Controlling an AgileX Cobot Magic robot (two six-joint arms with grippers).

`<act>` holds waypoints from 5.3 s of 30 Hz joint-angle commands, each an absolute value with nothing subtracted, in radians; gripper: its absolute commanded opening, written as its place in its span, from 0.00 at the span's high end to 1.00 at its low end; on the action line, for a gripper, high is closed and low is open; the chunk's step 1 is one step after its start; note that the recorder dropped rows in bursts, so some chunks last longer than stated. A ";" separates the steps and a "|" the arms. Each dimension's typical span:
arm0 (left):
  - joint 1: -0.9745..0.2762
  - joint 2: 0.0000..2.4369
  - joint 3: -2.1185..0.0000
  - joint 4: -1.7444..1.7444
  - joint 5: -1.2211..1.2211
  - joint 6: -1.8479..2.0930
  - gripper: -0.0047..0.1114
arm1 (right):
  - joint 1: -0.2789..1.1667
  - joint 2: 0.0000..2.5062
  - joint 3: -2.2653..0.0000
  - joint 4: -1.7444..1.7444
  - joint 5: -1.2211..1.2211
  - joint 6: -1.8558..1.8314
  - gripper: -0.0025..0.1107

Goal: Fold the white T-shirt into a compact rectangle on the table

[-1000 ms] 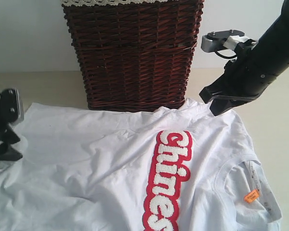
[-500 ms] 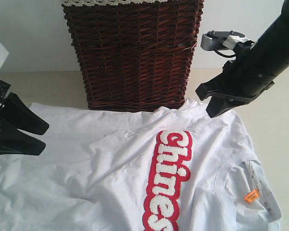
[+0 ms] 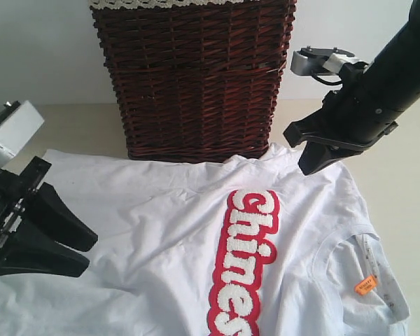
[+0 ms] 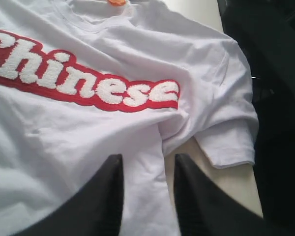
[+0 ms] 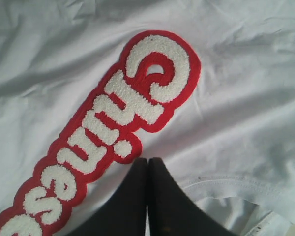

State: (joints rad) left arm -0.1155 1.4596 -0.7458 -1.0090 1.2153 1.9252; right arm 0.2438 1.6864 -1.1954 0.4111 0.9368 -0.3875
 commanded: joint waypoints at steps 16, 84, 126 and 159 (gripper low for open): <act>-0.483 1.458 -0.742 -0.801 0.743 1.185 0.96 | 0.244 1.676 -1.192 0.415 0.929 -0.418 0.98; -1.255 1.782 -0.888 0.052 0.485 -0.217 0.96 | 0.244 1.676 -1.192 0.409 0.929 -0.418 0.98; -0.822 1.558 -0.905 -0.091 0.721 0.027 0.96 | 0.244 1.885 -1.133 0.075 0.635 -0.150 0.98; -0.250 1.879 -1.201 -0.369 0.681 0.344 0.96 | 0.163 2.149 -1.516 -0.106 0.687 0.041 0.83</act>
